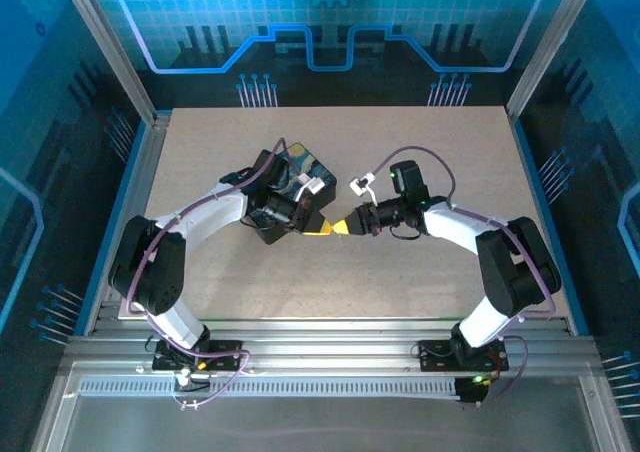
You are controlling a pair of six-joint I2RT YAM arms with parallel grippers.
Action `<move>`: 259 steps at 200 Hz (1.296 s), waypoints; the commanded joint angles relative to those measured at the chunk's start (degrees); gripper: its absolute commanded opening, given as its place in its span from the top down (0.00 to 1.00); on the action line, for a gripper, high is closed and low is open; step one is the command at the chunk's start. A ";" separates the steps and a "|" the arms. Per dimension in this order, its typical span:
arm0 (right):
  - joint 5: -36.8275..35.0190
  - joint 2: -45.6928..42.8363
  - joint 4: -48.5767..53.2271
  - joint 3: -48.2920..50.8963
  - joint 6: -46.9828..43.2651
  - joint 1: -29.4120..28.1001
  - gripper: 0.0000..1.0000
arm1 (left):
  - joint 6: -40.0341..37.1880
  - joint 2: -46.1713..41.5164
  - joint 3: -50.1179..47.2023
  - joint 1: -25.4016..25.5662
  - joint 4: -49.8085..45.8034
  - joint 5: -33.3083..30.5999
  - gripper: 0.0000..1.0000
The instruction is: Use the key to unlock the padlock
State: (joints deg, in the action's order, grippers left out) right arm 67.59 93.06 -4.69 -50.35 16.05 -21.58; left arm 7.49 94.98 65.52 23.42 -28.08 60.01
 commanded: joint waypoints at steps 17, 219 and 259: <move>-4.12 -1.36 -1.76 2.51 2.97 0.62 1.00 | 1.49 -2.12 0.47 -1.10 1.13 -3.85 0.52; -23.16 -5.23 -8.46 9.81 15.39 4.09 1.00 | 43.47 -6.88 -8.77 17.39 5.08 -81.30 0.31; -23.42 -6.88 -7.73 10.79 15.60 5.19 1.00 | 47.37 0.30 -3.32 17.71 2.35 -92.75 0.29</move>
State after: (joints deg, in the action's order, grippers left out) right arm 44.95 88.51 -12.29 -40.84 31.33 -17.56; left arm 50.11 92.23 58.35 40.93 -23.66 -20.27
